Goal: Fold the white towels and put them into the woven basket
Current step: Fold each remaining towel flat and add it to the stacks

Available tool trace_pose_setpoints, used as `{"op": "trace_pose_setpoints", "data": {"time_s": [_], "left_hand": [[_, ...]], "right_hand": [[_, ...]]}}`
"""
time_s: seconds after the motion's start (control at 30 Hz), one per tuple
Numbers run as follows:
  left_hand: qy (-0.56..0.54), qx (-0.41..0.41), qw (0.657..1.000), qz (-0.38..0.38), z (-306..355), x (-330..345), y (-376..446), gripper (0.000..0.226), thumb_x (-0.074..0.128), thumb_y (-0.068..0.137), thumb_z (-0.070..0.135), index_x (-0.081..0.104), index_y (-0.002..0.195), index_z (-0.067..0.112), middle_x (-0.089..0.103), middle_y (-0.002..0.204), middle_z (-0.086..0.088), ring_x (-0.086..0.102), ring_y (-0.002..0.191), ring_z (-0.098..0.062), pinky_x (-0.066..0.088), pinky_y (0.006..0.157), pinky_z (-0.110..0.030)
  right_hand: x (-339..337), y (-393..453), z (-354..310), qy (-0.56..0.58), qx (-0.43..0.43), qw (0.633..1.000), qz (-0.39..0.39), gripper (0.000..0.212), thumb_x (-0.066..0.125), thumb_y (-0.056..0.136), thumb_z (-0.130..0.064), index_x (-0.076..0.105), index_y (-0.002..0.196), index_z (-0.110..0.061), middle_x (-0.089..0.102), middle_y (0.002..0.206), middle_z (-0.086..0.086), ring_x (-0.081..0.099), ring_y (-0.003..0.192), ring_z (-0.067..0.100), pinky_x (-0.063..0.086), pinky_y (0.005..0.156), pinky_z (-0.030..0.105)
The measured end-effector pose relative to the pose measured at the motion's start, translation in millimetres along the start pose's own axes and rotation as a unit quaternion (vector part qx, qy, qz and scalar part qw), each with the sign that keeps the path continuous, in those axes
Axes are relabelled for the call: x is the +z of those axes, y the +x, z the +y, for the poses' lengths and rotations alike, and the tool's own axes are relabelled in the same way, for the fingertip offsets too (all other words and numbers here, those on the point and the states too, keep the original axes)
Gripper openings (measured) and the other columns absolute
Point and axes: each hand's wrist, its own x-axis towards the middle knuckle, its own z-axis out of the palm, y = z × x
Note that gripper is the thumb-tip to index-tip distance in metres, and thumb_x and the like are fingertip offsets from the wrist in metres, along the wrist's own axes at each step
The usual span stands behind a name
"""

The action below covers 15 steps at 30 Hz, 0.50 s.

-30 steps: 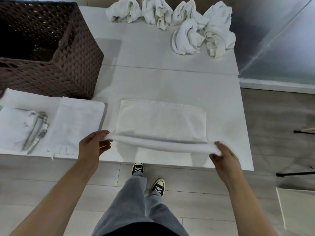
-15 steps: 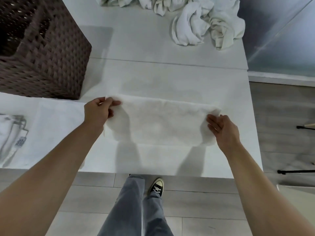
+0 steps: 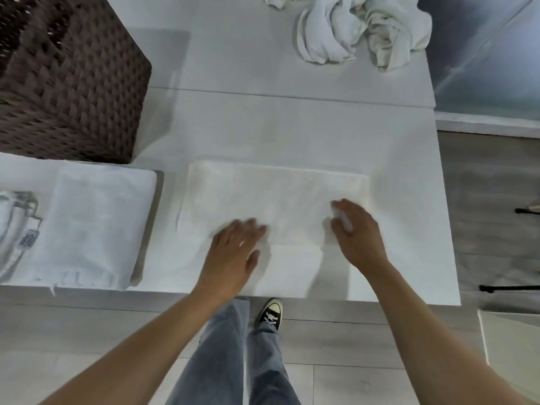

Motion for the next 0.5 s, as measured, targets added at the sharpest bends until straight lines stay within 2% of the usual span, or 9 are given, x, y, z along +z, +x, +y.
{"op": "trace_pose_setpoints", "data": {"time_s": [0.13,0.23,0.4,0.5], "left_hand": [[0.044,-0.017,0.998,-0.034,16,14,-3,0.056,0.03,0.102,0.041,0.03,0.157,0.027,0.032,0.162,-0.004,0.031,0.148,-0.033,0.028,0.119,-0.049],[0.063,-0.037,0.997,-0.036,16,10,1,0.057,0.026,0.103,0.046,0.032,0.156,0.027,0.036,0.16,-0.004,0.033,0.146,-0.035,0.025,0.119,-0.052],[0.091,-0.069,0.993,-0.041,11,-2,14,0.059,0.023,0.102,0.053,0.042,0.151,0.026,0.043,0.155,-0.002,0.034,0.144,-0.038,0.022,0.118,-0.057],[0.083,-0.087,0.991,-0.064,6,-5,23,0.064,0.023,0.097,0.061,0.037,0.151,0.028,0.03,0.162,0.0,0.022,0.15,-0.038,0.015,0.12,-0.058]], "right_hand": [[14,-9,6,-0.077,-0.003,0.997,-0.006,0.047,0.063,0.096,-0.035,0.055,0.142,-0.027,0.047,0.154,0.004,0.043,0.142,0.027,0.033,0.116,0.045],[19,-22,1,-0.11,0.013,0.994,0.003,0.046,0.06,0.097,-0.04,0.054,0.142,-0.029,0.048,0.152,0.002,0.044,0.139,0.027,0.034,0.111,0.045],[34,-66,-12,-0.164,-0.005,0.984,0.061,0.039,0.053,0.095,-0.049,0.063,0.126,-0.027,0.062,0.123,-0.001,0.057,0.108,0.03,0.039,0.088,0.043],[48,-97,-24,-0.179,-0.023,0.98,0.086,0.034,0.053,0.095,-0.046,0.068,0.115,-0.023,0.064,0.103,0.003,0.058,0.09,0.032,0.038,0.08,0.043]]}}
